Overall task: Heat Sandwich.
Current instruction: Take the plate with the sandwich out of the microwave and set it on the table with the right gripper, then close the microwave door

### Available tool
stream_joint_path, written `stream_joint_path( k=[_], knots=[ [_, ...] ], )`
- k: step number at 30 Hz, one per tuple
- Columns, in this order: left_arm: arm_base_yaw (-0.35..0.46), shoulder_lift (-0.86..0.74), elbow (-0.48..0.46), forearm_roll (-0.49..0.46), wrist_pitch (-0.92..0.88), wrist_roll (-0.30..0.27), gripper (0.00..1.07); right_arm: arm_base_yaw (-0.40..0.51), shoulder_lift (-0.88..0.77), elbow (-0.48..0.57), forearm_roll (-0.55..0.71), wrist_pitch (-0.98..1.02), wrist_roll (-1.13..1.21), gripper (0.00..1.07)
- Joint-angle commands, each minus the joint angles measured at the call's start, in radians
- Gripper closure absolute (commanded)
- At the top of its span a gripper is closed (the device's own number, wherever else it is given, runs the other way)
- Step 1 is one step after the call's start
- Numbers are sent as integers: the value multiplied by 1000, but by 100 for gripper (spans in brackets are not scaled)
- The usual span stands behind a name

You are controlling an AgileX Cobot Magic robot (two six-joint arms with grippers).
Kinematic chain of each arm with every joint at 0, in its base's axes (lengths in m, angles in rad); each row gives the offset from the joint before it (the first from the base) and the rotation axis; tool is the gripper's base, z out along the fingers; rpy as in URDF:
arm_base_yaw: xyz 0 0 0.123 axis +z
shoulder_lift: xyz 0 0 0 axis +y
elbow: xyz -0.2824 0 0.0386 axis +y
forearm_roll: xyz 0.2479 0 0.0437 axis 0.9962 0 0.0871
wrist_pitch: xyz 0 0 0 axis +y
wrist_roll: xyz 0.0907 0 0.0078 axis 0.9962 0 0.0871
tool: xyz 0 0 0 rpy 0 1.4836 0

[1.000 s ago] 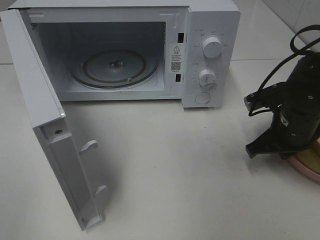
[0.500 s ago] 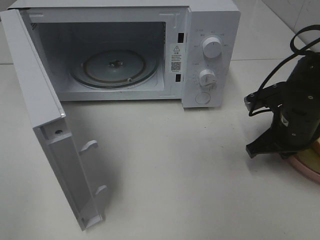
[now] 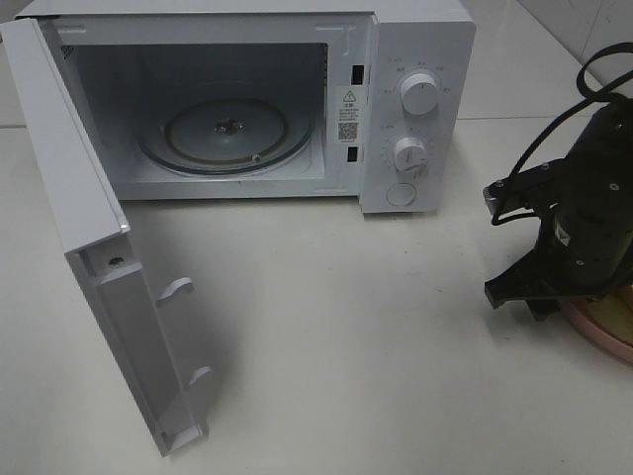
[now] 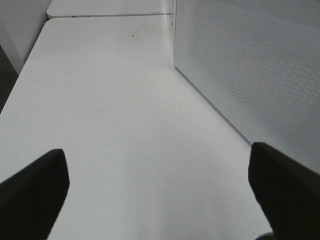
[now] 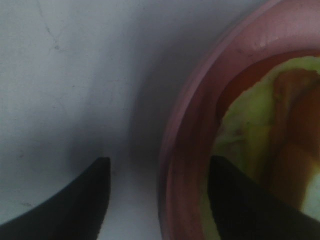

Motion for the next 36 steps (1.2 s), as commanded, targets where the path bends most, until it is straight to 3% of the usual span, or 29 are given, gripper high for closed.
stream_joint_path(
  k=[1, 14, 18, 36],
  knots=[
    [4, -21, 4, 0, -8, 1, 15, 2, -43, -3, 30, 10, -54, 36],
    [4, -21, 4, 0, -8, 1, 15, 2, -186, -3, 320, 54, -351, 30],
    [4, -21, 4, 0, -8, 1, 15, 2, -320, -3, 428, 75, -454, 31],
    [4, -21, 4, 0, -8, 1, 15, 2, -679, -3, 547, 245, -536, 31]
  ],
)
